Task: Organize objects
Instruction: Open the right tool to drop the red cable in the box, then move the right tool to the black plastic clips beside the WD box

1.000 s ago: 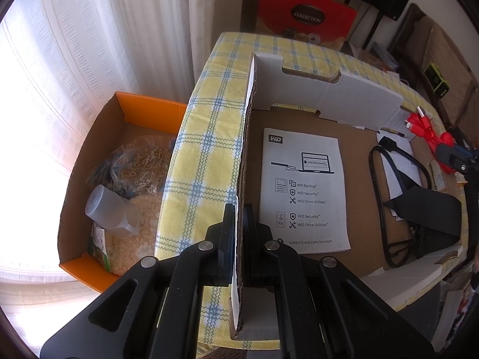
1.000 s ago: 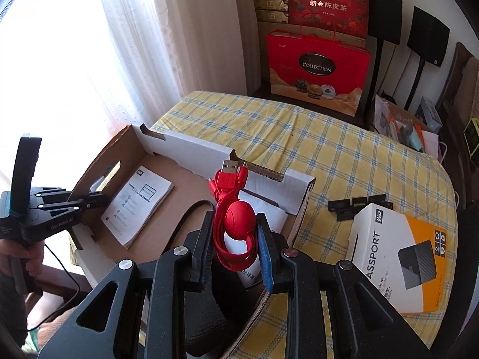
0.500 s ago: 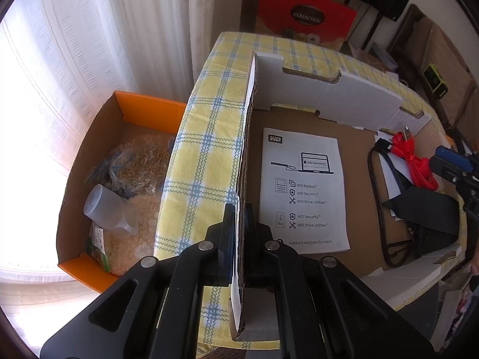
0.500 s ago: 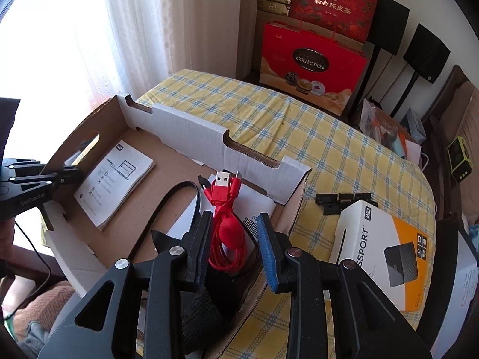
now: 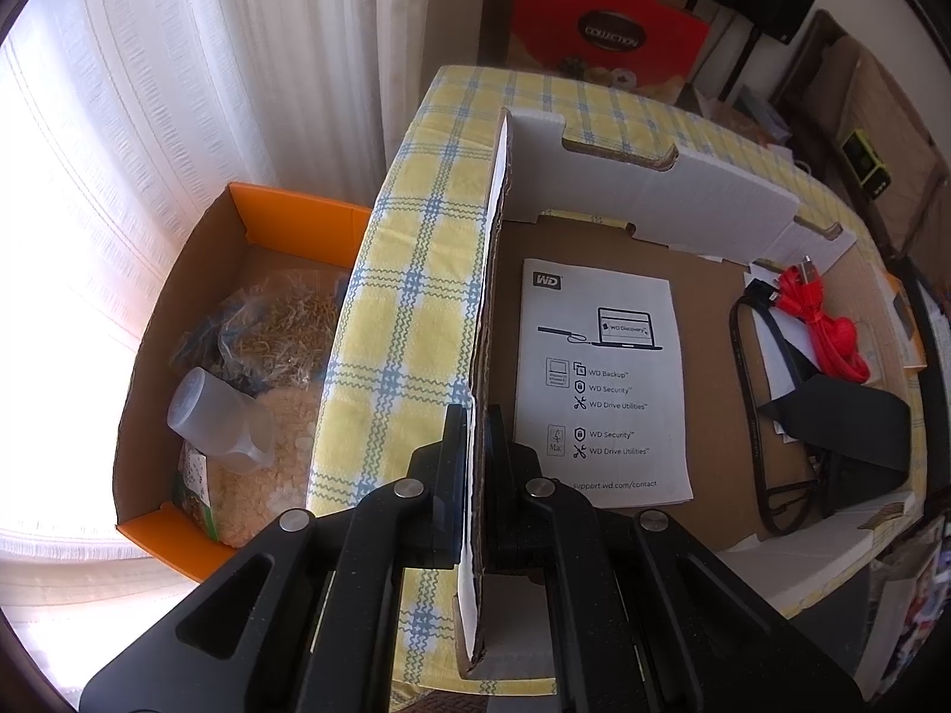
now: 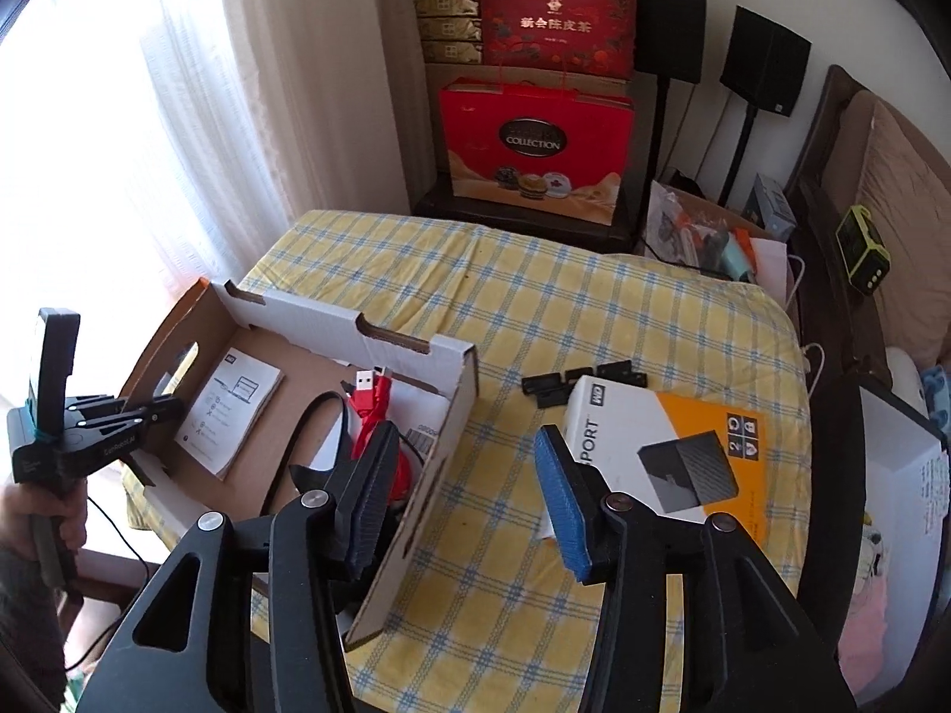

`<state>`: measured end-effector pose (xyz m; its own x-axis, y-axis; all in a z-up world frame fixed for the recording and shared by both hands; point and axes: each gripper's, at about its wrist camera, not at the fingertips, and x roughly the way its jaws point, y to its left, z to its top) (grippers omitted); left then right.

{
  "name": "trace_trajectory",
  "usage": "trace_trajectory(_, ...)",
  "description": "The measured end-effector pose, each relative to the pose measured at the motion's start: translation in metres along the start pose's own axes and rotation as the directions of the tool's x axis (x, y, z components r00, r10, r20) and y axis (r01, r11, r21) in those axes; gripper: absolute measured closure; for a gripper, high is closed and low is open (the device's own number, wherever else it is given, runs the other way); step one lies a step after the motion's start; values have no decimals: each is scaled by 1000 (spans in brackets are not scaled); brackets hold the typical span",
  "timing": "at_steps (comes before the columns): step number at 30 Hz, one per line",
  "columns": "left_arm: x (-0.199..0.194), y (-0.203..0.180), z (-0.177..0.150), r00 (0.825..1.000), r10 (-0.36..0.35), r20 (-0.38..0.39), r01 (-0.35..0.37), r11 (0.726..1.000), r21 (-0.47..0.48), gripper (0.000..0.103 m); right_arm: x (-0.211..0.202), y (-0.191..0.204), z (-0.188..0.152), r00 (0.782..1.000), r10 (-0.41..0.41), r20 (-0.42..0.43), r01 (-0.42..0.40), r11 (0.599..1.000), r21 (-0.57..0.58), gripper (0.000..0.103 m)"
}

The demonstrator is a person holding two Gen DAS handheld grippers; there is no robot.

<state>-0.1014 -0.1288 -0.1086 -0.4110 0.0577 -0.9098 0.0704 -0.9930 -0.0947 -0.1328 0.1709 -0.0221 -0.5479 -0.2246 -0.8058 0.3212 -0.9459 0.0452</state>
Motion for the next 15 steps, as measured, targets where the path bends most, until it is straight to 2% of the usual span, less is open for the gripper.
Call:
trace_trajectory(1,0,0,0,1000,1,0,-1,1000,1,99,-3,-8,-1,1000,-12,4,12,1000,15,49)
trace_trajectory(6,1,0,0,1000,0,1,0,1000,1,99,-15,-47,-6,998,-57,2,56,994,96,48)
trace_trajectory(15,0,-1,1,1000,1,1,-1,1000,2,99,-8,-89,-3,998,-49,-26,53,982,182,48)
